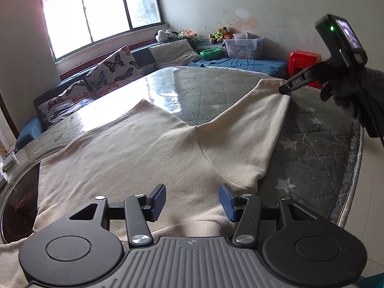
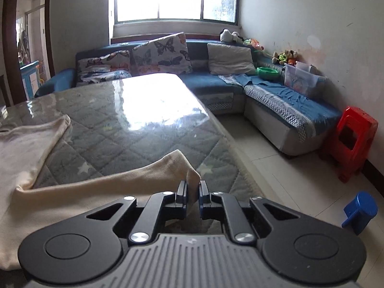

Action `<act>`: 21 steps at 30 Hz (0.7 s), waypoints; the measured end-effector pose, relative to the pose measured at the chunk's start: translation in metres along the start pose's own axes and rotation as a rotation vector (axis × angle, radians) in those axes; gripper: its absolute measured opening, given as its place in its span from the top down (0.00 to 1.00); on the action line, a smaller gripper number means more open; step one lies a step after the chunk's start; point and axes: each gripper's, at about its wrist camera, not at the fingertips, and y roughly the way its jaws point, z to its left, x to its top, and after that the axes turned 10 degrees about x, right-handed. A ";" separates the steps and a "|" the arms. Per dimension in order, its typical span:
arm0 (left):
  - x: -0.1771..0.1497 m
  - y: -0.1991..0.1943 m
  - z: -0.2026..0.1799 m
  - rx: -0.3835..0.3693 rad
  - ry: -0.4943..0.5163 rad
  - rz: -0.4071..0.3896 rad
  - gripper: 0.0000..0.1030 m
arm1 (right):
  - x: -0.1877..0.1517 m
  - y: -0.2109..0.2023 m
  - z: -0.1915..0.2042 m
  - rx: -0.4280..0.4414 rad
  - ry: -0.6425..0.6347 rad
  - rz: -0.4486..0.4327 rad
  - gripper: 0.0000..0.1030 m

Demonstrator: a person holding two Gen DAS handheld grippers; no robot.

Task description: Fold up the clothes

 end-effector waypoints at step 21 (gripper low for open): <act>0.025 -0.003 0.002 0.000 -0.002 -0.017 0.49 | -0.006 -0.011 -0.020 0.057 0.166 -0.056 0.93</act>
